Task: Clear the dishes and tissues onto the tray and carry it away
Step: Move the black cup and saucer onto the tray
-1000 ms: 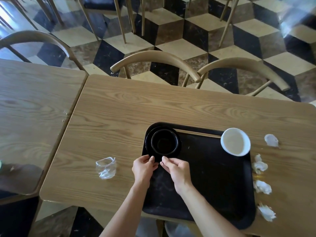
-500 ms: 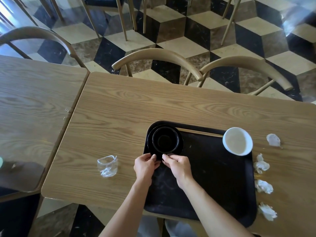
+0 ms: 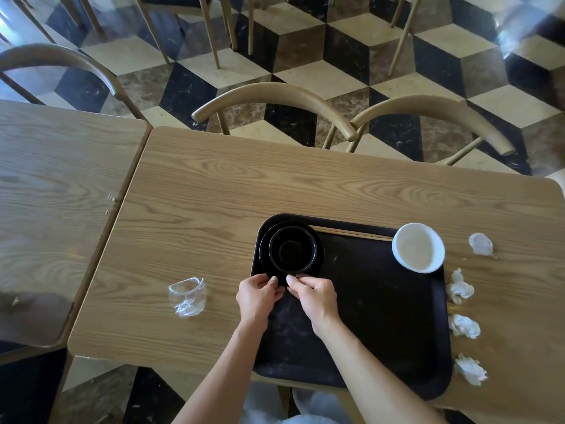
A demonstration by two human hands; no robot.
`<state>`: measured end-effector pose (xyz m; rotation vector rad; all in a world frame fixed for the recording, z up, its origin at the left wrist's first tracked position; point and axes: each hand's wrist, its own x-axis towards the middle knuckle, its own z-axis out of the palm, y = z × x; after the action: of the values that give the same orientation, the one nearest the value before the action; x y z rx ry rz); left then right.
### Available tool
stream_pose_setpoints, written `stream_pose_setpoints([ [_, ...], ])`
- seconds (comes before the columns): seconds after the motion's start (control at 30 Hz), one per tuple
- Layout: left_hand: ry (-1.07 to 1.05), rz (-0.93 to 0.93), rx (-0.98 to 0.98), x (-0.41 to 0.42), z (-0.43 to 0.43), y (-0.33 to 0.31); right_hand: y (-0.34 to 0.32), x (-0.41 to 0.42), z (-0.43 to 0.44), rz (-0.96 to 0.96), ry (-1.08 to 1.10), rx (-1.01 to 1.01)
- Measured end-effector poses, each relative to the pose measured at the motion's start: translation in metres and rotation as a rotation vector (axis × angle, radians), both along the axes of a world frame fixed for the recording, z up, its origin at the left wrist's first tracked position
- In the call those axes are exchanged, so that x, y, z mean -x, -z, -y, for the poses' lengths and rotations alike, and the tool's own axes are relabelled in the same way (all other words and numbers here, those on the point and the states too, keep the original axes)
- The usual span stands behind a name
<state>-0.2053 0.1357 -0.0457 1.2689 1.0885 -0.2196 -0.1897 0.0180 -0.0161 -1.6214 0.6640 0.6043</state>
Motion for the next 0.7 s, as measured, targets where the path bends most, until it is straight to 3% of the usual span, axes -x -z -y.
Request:
stream_pose_setpoints([
  [0.47, -0.007, -0.010, 0.043, 0.0035, 0.0040, 0.0004, 0.0017, 0.0043, 0.0048, 0.007, -0.001, 0.011],
  [0.7, 0.086, -0.017, 0.052, 0.0066, -0.0002, 0.0011, -0.0004, 0.0025, 0.0075, 0.008, -0.048, 0.024],
])
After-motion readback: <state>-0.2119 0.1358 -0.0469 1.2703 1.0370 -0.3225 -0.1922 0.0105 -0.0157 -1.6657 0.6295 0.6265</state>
